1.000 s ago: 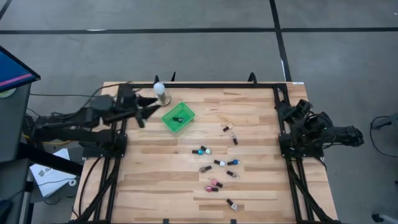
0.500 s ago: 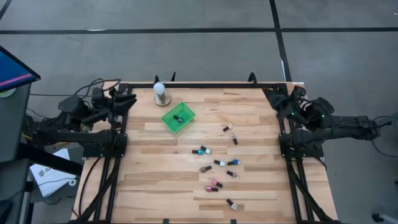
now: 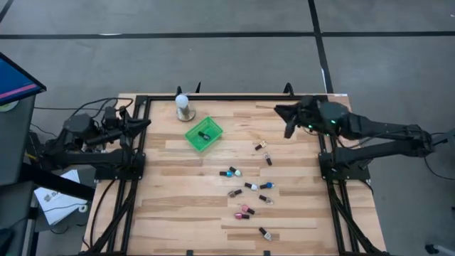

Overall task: Pick & Place Nail Polish
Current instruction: Put the light yellow nail polish bottle into the green bin

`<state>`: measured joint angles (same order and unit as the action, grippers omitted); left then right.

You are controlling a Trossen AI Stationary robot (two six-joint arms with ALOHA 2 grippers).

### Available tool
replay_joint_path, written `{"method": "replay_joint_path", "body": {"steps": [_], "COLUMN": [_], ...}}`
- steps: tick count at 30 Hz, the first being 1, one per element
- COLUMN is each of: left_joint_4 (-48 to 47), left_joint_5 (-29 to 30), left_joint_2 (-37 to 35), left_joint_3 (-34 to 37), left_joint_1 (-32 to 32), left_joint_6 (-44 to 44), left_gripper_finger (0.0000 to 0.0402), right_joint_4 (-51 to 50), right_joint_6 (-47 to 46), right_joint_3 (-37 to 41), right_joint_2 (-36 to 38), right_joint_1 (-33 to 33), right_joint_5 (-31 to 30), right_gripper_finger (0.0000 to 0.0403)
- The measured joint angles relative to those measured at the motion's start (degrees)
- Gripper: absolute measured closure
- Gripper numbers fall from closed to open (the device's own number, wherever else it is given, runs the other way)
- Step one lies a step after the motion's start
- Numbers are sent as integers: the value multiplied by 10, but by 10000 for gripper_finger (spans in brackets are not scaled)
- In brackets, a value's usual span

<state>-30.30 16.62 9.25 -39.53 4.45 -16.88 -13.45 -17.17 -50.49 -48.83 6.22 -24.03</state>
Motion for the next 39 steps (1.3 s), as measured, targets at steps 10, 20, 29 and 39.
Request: {"method": "replay_joint_path", "body": {"steps": [10, 20, 29, 39], "left_joint_4": [-17, 155, 388, 381], "left_joint_5": [4, 3, -9, -5], "left_joint_2": [-15, -30, -59, -42], "left_joint_3": [47, 210, 392, 391], "left_joint_1": [0, 0, 0, -1], "left_joint_6": [13, 4, -26, -15], "left_gripper_finger": [401, 401, 401, 401], "right_joint_4": [-232, -370, -388, -371], "right_joint_6": [155, 312, 419, 472], "right_joint_3": [-140, -218, -219, -219], "right_joint_2": [-199, -373, -462, -560], "right_joint_1": [49, 93, 97, 73], "right_joint_5": [128, 206, 216, 212], "right_gripper_finger": [198, 179, 183, 186]}}
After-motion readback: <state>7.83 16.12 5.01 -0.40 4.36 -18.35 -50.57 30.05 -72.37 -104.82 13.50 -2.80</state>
